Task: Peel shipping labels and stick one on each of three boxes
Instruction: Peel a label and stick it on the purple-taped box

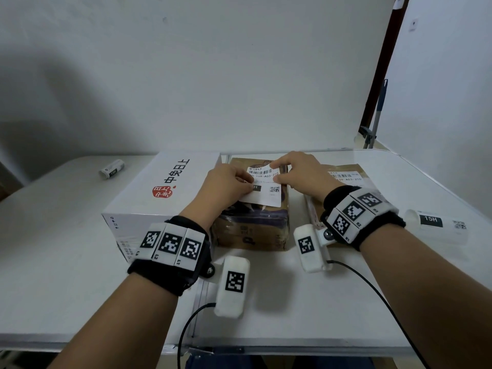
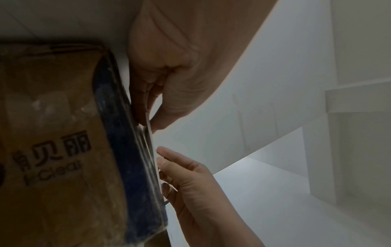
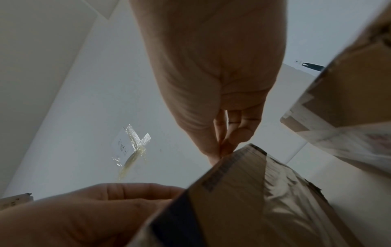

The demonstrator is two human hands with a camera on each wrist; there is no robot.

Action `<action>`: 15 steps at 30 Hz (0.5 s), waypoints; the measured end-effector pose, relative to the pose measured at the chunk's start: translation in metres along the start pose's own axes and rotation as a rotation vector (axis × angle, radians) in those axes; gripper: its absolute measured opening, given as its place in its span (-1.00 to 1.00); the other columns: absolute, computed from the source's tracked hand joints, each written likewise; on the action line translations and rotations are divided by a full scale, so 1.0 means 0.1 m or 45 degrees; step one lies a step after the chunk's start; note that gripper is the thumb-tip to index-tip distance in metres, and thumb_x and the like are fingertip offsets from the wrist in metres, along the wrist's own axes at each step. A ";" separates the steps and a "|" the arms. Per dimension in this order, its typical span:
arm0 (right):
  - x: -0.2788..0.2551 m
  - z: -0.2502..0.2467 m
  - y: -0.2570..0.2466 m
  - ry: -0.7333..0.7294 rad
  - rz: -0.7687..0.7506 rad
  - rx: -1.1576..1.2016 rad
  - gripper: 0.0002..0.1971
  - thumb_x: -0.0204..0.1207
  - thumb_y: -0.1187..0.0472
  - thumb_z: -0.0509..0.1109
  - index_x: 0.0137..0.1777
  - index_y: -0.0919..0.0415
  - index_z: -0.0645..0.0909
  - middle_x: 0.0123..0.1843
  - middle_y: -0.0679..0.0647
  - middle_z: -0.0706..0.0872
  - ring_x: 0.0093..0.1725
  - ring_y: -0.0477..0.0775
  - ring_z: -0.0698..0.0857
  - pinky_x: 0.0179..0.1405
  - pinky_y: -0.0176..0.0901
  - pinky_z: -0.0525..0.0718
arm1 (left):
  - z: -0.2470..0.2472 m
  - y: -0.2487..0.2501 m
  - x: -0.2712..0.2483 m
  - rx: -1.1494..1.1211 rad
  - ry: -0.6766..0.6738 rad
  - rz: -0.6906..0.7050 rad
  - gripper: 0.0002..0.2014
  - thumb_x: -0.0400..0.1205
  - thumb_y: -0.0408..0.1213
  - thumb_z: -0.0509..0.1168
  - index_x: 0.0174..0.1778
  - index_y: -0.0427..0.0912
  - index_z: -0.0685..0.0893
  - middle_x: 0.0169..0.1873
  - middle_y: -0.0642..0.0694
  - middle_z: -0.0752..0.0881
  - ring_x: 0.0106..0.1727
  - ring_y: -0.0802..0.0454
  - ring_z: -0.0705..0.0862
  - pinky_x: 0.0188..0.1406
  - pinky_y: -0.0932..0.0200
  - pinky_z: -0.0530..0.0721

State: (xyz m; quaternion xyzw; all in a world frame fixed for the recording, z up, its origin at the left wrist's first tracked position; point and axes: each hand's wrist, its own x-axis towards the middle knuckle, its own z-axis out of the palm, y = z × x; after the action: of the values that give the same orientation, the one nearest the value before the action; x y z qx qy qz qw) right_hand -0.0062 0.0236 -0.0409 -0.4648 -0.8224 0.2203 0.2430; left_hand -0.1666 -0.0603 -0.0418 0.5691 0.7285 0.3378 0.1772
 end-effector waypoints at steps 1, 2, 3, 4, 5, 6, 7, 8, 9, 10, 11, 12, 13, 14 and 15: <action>0.00 0.00 0.00 0.000 0.008 0.000 -0.63 0.50 0.21 0.46 0.33 0.11 0.67 0.06 0.01 0.68 -0.01 -0.04 0.60 -0.09 -0.29 0.47 | 0.00 0.00 0.00 0.006 -0.003 0.001 -0.80 0.56 -0.22 0.40 0.08 -0.05 0.79 -0.10 0.00 0.73 -0.09 0.12 0.62 -0.32 0.39 0.48; -0.01 0.00 0.00 -0.002 0.015 -0.004 -0.62 0.50 0.20 0.46 0.33 0.11 0.67 0.11 0.02 0.69 0.03 -0.04 0.60 -0.04 -0.26 0.45 | 0.00 0.01 -0.01 0.008 -0.007 0.002 -0.80 0.56 -0.22 0.40 0.09 -0.06 0.79 -0.07 -0.02 0.75 -0.08 0.11 0.63 -0.28 0.35 0.50; -0.02 0.00 -0.01 -0.006 0.020 -0.010 -0.61 0.49 0.19 0.47 0.33 0.10 0.67 0.17 0.03 0.69 0.08 -0.02 0.61 -0.01 -0.25 0.44 | 0.00 0.01 -0.01 0.010 -0.011 0.001 -0.80 0.56 -0.23 0.40 0.09 -0.06 0.79 -0.03 -0.04 0.77 -0.06 0.09 0.64 -0.22 0.31 0.52; -0.02 0.00 -0.01 -0.009 0.023 -0.018 -0.60 0.49 0.17 0.48 0.34 0.09 0.67 0.21 0.04 0.69 0.14 0.00 0.61 0.01 -0.25 0.42 | 0.00 0.02 -0.01 0.015 -0.016 -0.002 -0.80 0.56 -0.23 0.40 0.09 -0.06 0.79 -0.01 -0.05 0.78 -0.03 0.06 0.66 -0.16 0.29 0.53; -0.03 -0.01 -0.01 -0.015 0.027 -0.028 -0.60 0.48 0.16 0.49 0.34 0.09 0.66 0.25 0.04 0.68 0.21 0.02 0.61 0.03 -0.25 0.41 | 0.00 0.03 -0.01 0.024 -0.021 -0.006 -0.80 0.56 -0.22 0.40 0.09 -0.06 0.79 0.02 -0.06 0.78 0.01 0.04 0.68 -0.14 0.27 0.53; -0.04 -0.01 -0.02 -0.020 0.029 -0.037 -0.59 0.48 0.16 0.49 0.35 0.09 0.66 0.27 0.04 0.67 0.26 0.03 0.60 0.04 -0.25 0.40 | -0.01 0.03 -0.01 0.038 -0.027 -0.008 -0.79 0.56 -0.22 0.40 0.10 -0.05 0.79 0.03 -0.06 0.79 0.04 0.02 0.70 -0.13 0.26 0.54; -0.04 -0.01 -0.02 -0.024 0.034 -0.042 -0.59 0.48 0.15 0.49 0.35 0.09 0.66 0.29 0.04 0.66 0.29 0.03 0.60 0.05 -0.26 0.38 | -0.01 0.04 -0.01 0.053 -0.033 -0.008 -0.79 0.56 -0.21 0.40 0.10 -0.05 0.79 0.05 -0.06 0.79 0.07 0.01 0.71 -0.12 0.26 0.55; -0.05 -0.01 -0.03 -0.028 0.040 -0.041 -0.59 0.49 0.15 0.49 0.35 0.09 0.65 0.32 0.03 0.65 0.31 0.03 0.59 0.06 -0.27 0.38 | -0.02 0.05 -0.01 0.070 -0.039 -0.003 -0.78 0.57 -0.21 0.40 0.11 -0.05 0.79 0.06 -0.06 0.79 0.09 0.00 0.71 -0.11 0.26 0.55; -0.06 -0.02 -0.04 -0.031 0.051 -0.030 -0.59 0.49 0.16 0.48 0.36 0.08 0.65 0.34 0.03 0.65 0.33 0.03 0.58 0.08 -0.27 0.37 | -0.02 0.06 -0.01 0.088 -0.047 0.004 -0.78 0.57 -0.21 0.40 0.13 -0.05 0.78 0.08 -0.06 0.78 0.10 0.00 0.70 -0.09 0.26 0.55; -0.07 -0.02 -0.04 -0.032 0.060 -0.018 -0.59 0.50 0.16 0.48 0.36 0.08 0.65 0.35 0.02 0.64 0.34 0.02 0.58 0.10 -0.28 0.37 | -0.03 0.06 0.00 0.111 -0.057 0.014 -0.77 0.57 -0.22 0.40 0.14 -0.05 0.77 0.10 -0.05 0.77 0.10 0.01 0.70 -0.08 0.27 0.53; -0.07 -0.02 -0.04 -0.029 0.064 -0.008 -0.60 0.50 0.17 0.48 0.36 0.08 0.65 0.36 0.02 0.64 0.33 0.02 0.58 0.10 -0.29 0.37 | -0.03 0.07 0.00 0.141 -0.070 0.027 -0.76 0.58 -0.22 0.39 0.15 -0.05 0.76 0.12 -0.06 0.76 0.08 0.03 0.68 -0.08 0.27 0.51; -0.09 -0.02 -0.04 -0.024 0.066 -0.005 -0.60 0.51 0.17 0.47 0.36 0.09 0.65 0.37 0.03 0.64 0.30 0.02 0.59 0.10 -0.30 0.38 | -0.03 0.08 0.00 0.176 -0.086 0.039 -0.76 0.58 -0.22 0.39 0.17 -0.05 0.75 0.14 -0.06 0.75 0.04 0.05 0.66 -0.09 0.28 0.49; -0.10 -0.02 -0.05 -0.018 0.070 -0.004 -0.60 0.51 0.17 0.47 0.36 0.09 0.64 0.37 0.05 0.64 0.22 0.02 0.61 0.09 -0.30 0.41 | -0.04 0.09 0.00 0.213 -0.101 0.051 -0.75 0.59 -0.22 0.38 0.18 -0.05 0.74 0.16 -0.07 0.73 -0.01 0.07 0.62 -0.10 0.27 0.47; -0.10 -0.02 -0.05 -0.011 0.073 -0.003 -0.60 0.51 0.17 0.47 0.36 0.10 0.64 0.36 0.06 0.64 0.14 0.02 0.62 0.09 -0.27 0.46 | -0.04 0.09 0.00 0.252 -0.111 0.061 -0.75 0.59 -0.21 0.37 0.18 -0.04 0.73 0.18 -0.08 0.71 -0.05 0.09 0.58 -0.11 0.27 0.45; -0.10 -0.01 -0.05 -0.010 0.078 -0.003 -0.59 0.51 0.16 0.47 0.37 0.11 0.64 0.37 0.08 0.63 0.12 0.04 0.63 0.12 -0.22 0.53 | -0.05 0.09 0.00 0.291 -0.115 0.072 -0.75 0.59 -0.20 0.37 0.19 -0.03 0.72 0.20 -0.08 0.69 -0.07 0.09 0.56 -0.12 0.26 0.44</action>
State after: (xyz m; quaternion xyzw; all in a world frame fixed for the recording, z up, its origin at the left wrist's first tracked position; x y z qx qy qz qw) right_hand -0.0044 0.0130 -0.0394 -0.4892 -0.8091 0.2284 0.2323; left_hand -0.1631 -0.0603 -0.0317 0.6205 0.7372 0.2314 0.1343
